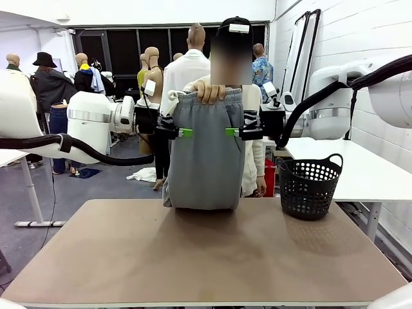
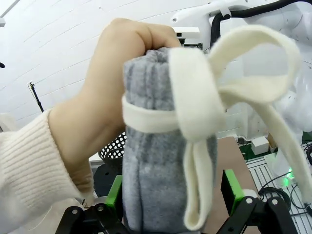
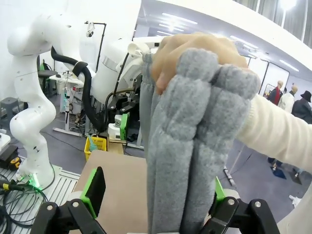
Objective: Fold the training pants.
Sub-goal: Grab both ends of the Training pants handed by a person.
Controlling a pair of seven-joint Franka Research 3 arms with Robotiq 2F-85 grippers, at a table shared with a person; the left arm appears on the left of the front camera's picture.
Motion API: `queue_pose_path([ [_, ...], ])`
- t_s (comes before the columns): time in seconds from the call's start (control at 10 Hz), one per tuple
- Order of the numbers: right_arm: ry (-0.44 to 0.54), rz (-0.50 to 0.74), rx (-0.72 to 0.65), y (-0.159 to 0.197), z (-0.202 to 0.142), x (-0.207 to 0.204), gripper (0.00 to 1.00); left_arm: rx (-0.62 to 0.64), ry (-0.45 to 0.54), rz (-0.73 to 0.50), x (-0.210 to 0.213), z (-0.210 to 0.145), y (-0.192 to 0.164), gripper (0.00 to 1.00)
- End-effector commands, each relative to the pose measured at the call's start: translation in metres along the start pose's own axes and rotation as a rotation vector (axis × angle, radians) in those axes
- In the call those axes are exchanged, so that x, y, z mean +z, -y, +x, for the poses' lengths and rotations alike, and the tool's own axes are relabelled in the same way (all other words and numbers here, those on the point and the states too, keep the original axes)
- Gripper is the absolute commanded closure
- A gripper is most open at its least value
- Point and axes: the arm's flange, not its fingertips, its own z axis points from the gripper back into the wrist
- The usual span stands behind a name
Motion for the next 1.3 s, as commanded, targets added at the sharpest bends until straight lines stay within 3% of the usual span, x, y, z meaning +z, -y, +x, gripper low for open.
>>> queue_pose_path([
  [0.0,0.02,-0.011,-0.064,0.0083,0.0039,-0.0083,0.0,0.006,0.044,-0.012,-0.0059,0.004,-0.0083,0.0],
  [0.1,0.021,-0.019,-0.073,0.0092,0.0039,-0.0079,0.19,0.003,0.055,-0.017,-0.0067,0.0046,-0.0072,0.0],
  [0.2,0.028,-0.024,-0.09,0.0118,0.0036,-0.0066,0.38,0.001,0.068,-0.027,-0.007,0.0048,-0.0068,0.13],
  [0.5,0.042,-0.023,-0.138,0.0132,0.0072,-0.0036,0.95,-0.001,0.099,-0.045,-0.0057,0.0063,-0.0046,0.66],
  [0.7,0.047,-0.022,-0.15,0.0135,0.0119,0.0001,1.0,0.003,0.105,-0.041,-0.0039,0.0077,-0.0032,1.0],
  [1.2,0.053,0.011,-0.194,0.0143,0.0078,-0.0024,1.0,0.033,0.184,-0.079,0.0013,0.0075,-0.0083,1.0],
])
